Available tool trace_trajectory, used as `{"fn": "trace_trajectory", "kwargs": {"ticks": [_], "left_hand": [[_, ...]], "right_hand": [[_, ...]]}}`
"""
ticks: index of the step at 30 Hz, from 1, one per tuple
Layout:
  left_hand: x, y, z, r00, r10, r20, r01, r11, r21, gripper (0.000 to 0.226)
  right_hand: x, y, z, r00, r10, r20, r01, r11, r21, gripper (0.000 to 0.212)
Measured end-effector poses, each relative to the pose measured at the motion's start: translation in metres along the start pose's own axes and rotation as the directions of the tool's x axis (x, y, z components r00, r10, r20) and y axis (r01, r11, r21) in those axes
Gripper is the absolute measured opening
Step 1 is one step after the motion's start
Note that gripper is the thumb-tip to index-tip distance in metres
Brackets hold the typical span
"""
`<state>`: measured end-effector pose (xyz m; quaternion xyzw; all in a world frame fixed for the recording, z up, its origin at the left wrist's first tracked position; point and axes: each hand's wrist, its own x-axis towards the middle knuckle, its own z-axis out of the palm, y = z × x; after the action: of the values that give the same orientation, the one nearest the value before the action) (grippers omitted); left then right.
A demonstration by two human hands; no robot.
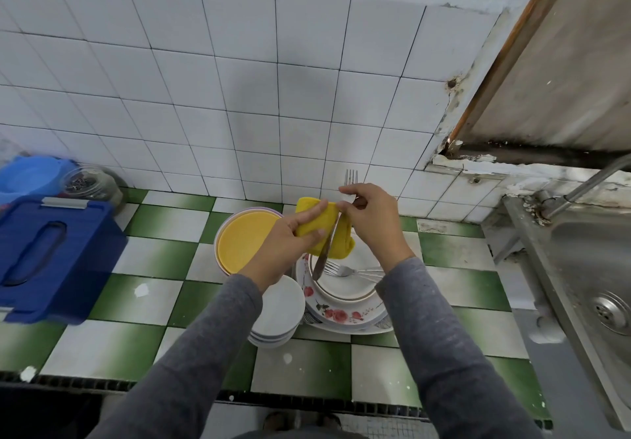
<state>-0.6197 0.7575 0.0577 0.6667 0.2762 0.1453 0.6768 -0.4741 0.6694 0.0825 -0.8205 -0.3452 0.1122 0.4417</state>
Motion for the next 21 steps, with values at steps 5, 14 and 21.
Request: {"fn": "trace_trajectory", "kwargs": {"ticks": [5,14,21], "left_hand": [[0.000,0.002,0.003,1.000,0.018,0.007,-0.018,1.000,-0.010,0.048],[0.000,-0.003,-0.001,0.999,-0.029,0.040,0.036,0.983,-0.177,0.046],[-0.001,-0.005,-0.005,0.993,-0.055,0.101,0.078,0.967,-0.243,0.047]], "right_hand": [[-0.001,-0.007,0.005,0.996,-0.047,0.075,0.057,0.990,-0.132,0.027],[-0.008,0.005,0.011,0.986,-0.114,0.122,0.103,0.991,0.090,0.035],[-0.010,0.012,0.010,0.992,-0.040,0.124,-0.017,0.904,0.427,0.047]]}}
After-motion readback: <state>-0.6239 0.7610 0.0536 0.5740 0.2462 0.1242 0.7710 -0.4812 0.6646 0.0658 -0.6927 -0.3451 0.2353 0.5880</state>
